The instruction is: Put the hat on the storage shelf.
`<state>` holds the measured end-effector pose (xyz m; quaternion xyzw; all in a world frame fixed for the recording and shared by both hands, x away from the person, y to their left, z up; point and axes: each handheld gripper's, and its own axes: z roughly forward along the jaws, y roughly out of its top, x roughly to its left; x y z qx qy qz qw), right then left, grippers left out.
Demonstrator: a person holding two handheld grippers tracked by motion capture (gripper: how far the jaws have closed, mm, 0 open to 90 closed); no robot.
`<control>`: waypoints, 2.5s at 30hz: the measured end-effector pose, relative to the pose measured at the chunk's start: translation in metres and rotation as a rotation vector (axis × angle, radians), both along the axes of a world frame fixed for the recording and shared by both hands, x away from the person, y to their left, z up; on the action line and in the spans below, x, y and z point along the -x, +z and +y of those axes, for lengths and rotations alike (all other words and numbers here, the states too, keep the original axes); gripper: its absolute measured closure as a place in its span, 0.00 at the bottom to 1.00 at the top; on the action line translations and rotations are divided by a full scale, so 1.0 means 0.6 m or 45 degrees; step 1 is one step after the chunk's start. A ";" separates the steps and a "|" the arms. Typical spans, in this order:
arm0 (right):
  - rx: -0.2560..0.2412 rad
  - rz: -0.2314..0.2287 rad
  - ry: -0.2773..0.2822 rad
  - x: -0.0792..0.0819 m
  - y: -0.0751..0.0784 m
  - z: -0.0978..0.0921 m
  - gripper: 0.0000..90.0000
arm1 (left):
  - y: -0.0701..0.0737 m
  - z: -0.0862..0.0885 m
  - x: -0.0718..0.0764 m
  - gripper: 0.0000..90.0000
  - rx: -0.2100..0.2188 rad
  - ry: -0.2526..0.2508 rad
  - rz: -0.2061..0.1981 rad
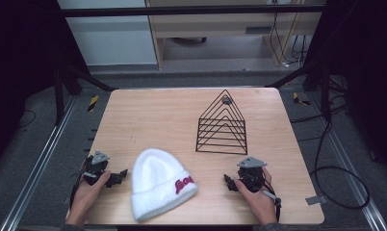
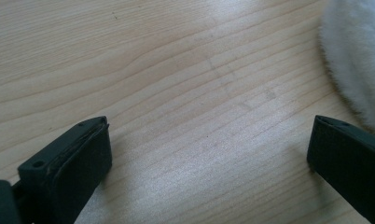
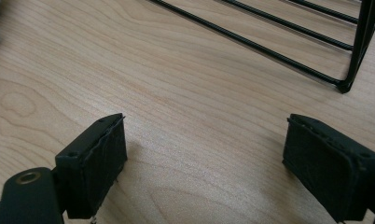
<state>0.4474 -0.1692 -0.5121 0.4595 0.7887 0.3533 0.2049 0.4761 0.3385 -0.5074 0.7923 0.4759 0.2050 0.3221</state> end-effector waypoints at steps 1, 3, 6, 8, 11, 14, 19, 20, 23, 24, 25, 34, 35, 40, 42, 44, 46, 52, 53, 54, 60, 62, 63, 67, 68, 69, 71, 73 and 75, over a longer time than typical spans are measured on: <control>0.000 0.000 0.000 0.000 0.000 0.000 0.15 | 0.002 0.000 -0.002 0.00 0.002 0.002 0.012; -0.001 -0.001 -0.007 0.000 0.000 0.001 0.15 | 0.012 0.001 -0.005 0.05 0.036 0.005 0.053; -0.002 0.000 -0.019 0.001 0.000 0.002 0.15 | 0.036 0.000 -0.005 0.08 0.106 0.004 0.048; -0.002 0.000 -0.020 0.001 0.000 0.002 0.15 | 0.053 -0.004 -0.007 0.08 0.111 0.001 0.037; -0.002 0.000 -0.019 0.001 0.000 0.002 0.15 | 0.086 -0.019 -0.015 0.08 0.085 -0.047 0.033; -0.008 0.001 -0.023 0.001 0.000 0.002 0.15 | 0.108 -0.039 -0.022 0.08 0.041 -0.112 0.030; -0.007 0.001 -0.024 0.001 0.000 0.002 0.15 | 0.136 -0.070 -0.038 0.14 0.070 -0.173 0.040; -0.007 0.001 -0.023 0.001 0.000 0.002 0.15 | 0.137 -0.076 -0.041 0.15 0.055 -0.193 0.060; -0.007 0.001 -0.024 0.001 0.000 0.002 0.15 | 0.133 -0.089 -0.052 0.15 0.002 -0.232 0.120; -0.007 0.000 -0.024 0.001 0.000 0.002 0.15 | 0.131 -0.092 -0.054 0.15 0.003 -0.236 0.126; -0.008 0.001 -0.024 0.001 0.000 0.002 0.15 | 0.130 -0.093 -0.055 0.15 0.006 -0.240 0.128; -0.007 -0.001 -0.028 0.001 0.000 0.002 0.16 | 0.110 -0.106 -0.064 0.24 -0.008 -0.241 0.170; -0.007 -0.001 -0.028 0.001 0.000 0.002 0.16 | 0.107 -0.108 -0.066 0.29 -0.006 -0.238 0.175; -0.006 -0.001 -0.028 0.001 0.000 0.002 0.16 | 0.098 -0.122 -0.082 0.42 0.046 -0.257 0.223; -0.006 -0.002 -0.028 0.001 0.000 0.002 0.16 | 0.090 -0.131 -0.087 0.44 0.003 -0.261 0.249; -0.006 -0.001 -0.028 0.001 0.000 0.002 0.16 | 0.087 -0.133 -0.088 0.45 -0.006 -0.257 0.250; -0.006 -0.001 -0.028 0.001 0.000 0.002 0.16 | 0.084 -0.134 -0.086 0.49 0.027 -0.247 0.226; -0.002 -0.003 -0.025 0.001 0.000 0.002 0.16 | 0.076 -0.135 -0.088 0.54 0.036 -0.235 0.225; -0.002 -0.003 -0.027 0.002 0.000 0.002 0.16 | 0.074 -0.136 -0.088 0.55 0.039 -0.237 0.223; 0.001 -0.007 -0.023 0.003 0.000 0.001 0.16 | 0.072 -0.138 -0.088 0.57 0.036 -0.246 0.228; -0.002 -0.006 -0.023 0.003 0.000 0.001 0.16 | 0.069 -0.146 -0.089 0.71 0.021 -0.293 0.239; 0.002 -0.007 -0.023 0.003 0.000 0.001 0.16 | 0.071 -0.147 -0.087 0.79 0.019 -0.303 0.241; 0.000 -0.007 -0.022 0.003 0.000 0.001 0.16 | 0.072 -0.147 -0.087 0.83 0.017 -0.306 0.246; 0.000 -0.006 -0.023 0.003 0.000 0.001 0.16 | 0.083 -0.147 -0.080 0.89 0.028 -0.302 0.217; 0.001 -0.007 -0.024 0.003 0.000 0.001 0.16 | 0.089 -0.148 -0.076 0.90 0.039 -0.297 0.199; 0.002 -0.007 -0.024 0.003 0.000 0.001 0.16 | 0.097 -0.149 -0.072 0.90 0.054 -0.298 0.177; 0.000 -0.006 -0.023 0.003 0.000 0.001 0.16 | 0.115 -0.152 -0.061 0.90 0.061 -0.311 0.120; 0.000 -0.006 -0.023 0.003 0.000 0.001 0.16 | 0.124 -0.154 -0.055 0.91 0.060 -0.320 0.089; -0.002 -0.006 -0.023 0.003 0.000 0.002 0.17 | 0.148 -0.161 -0.037 0.91 0.063 -0.359 0.014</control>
